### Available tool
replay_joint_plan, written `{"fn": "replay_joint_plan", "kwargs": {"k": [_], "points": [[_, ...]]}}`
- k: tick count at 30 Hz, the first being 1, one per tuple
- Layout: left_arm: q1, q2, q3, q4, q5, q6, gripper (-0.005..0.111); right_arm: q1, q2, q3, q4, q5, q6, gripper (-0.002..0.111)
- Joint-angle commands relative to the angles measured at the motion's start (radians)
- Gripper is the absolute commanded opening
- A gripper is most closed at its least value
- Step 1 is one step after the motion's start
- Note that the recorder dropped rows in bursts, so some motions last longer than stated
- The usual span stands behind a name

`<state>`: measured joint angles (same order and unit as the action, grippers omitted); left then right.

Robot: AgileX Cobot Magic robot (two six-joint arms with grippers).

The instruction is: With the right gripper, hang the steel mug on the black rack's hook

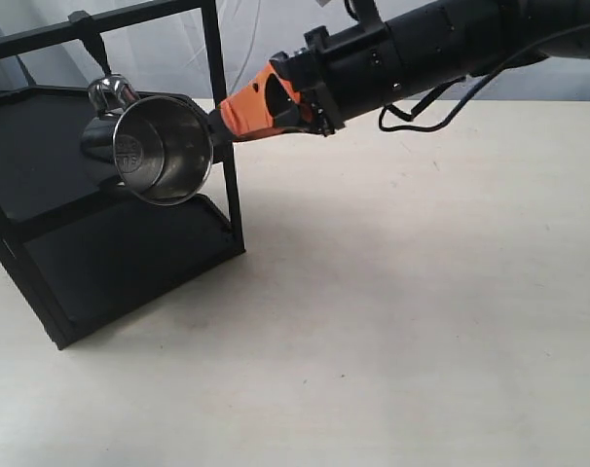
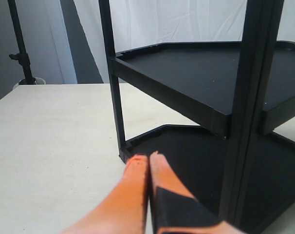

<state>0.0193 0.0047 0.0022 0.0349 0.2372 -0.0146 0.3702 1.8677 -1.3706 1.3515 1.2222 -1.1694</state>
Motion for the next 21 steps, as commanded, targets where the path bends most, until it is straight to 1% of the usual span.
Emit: {"fn": "replay_joint_plan", "kwargs": {"k": [1, 2, 3, 4, 7, 8, 9, 10, 11, 13, 15, 16, 17, 21], "points": [[-0.001, -0.005, -0.002, 0.007, -0.006, -0.002, 0.002, -0.067, -0.065, -0.002, -0.063, -0.001, 0.016, 0.036], [-0.001, -0.005, -0.002, 0.007, -0.006, -0.002, 0.002, -0.091, -0.105, -0.002, -0.094, -0.001, 0.032, 0.014], [-0.001, -0.005, -0.002, 0.007, -0.006, -0.002, 0.002, -0.105, -0.127, -0.002, -0.108, -0.001, 0.046, 0.002], [-0.001, -0.005, -0.002, 0.007, -0.006, -0.002, 0.002, -0.131, -0.168, -0.002, -0.132, -0.001, 0.095, 0.000], [-0.001, -0.005, -0.002, 0.007, -0.006, -0.002, 0.002, -0.159, -0.281, 0.014, -0.223, -0.001, 0.127, -0.001], [-0.001, -0.005, -0.002, 0.007, -0.006, -0.002, 0.002, -0.159, -0.368, 0.047, -0.305, -0.056, 0.182, -0.001], [-0.001, -0.005, -0.002, 0.007, -0.006, -0.002, 0.002, -0.159, -0.459, 0.101, -0.374, -0.211, 0.276, -0.001], [-0.001, -0.005, -0.002, 0.007, -0.006, -0.002, 0.002, -0.159, -0.525, 0.138, -0.420, -0.294, 0.327, -0.001], [-0.001, -0.005, -0.002, 0.007, -0.006, -0.002, 0.002, -0.159, -0.616, 0.213, -0.495, -0.437, 0.411, -0.001], [-0.001, -0.005, -0.002, 0.007, -0.006, -0.002, 0.002, -0.159, -0.783, 0.340, -0.590, -0.609, 0.501, -0.001], [-0.001, -0.005, -0.002, 0.007, -0.006, -0.002, 0.002, -0.159, -0.918, 0.466, -0.647, -0.716, 0.541, -0.001], [-0.001, -0.005, -0.002, 0.007, -0.006, -0.002, 0.002, -0.159, -0.965, 0.498, -0.653, -0.731, 0.546, -0.001], [-0.001, -0.005, -0.002, 0.007, -0.006, -0.002, 0.002, -0.159, -1.016, 0.536, -0.653, -0.704, 0.546, -0.001], [-0.001, -0.005, -0.002, 0.007, -0.006, -0.002, 0.002, -0.159, -1.095, 0.550, -0.650, -0.571, 0.546, -0.001]]}}
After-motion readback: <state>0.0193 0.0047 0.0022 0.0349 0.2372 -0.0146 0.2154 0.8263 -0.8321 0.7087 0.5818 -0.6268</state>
